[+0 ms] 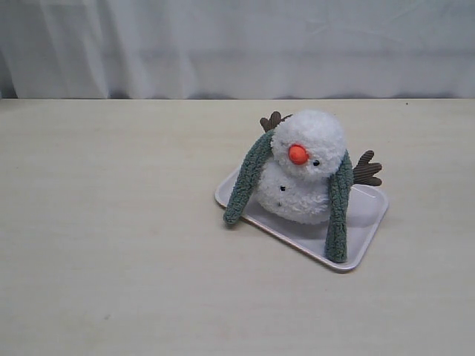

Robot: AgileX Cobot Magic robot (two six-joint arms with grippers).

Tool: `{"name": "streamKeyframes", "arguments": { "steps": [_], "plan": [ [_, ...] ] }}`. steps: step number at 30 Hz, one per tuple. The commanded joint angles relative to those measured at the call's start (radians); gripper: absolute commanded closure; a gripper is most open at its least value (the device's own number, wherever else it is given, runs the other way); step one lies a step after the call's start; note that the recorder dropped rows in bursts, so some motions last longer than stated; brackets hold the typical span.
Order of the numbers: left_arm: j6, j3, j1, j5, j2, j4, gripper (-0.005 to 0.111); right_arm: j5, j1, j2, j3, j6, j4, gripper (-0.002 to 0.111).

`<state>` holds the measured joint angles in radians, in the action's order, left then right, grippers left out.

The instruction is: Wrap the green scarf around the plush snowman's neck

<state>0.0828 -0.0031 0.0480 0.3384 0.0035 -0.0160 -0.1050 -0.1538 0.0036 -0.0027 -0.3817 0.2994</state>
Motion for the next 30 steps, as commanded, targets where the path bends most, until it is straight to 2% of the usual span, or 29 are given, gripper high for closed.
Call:
{"name": "streamKeyframes", "arguments": {
  "steps": [1,26,30],
  "plan": [
    [-0.005,0.003,-0.003,-0.015,-0.004,0.001,0.107,-0.026,-0.001,-0.004,0.003,0.014,0.009,0.104],
    [-0.005,0.003,-0.003,-0.015,-0.004,0.001,0.107,-0.033,0.001,-0.004,0.003,0.023,-0.006,0.104],
    [-0.005,0.003,-0.003,-0.015,-0.004,0.001,0.107,-0.050,0.018,-0.004,0.003,0.023,-0.130,0.104]
  ]
}}
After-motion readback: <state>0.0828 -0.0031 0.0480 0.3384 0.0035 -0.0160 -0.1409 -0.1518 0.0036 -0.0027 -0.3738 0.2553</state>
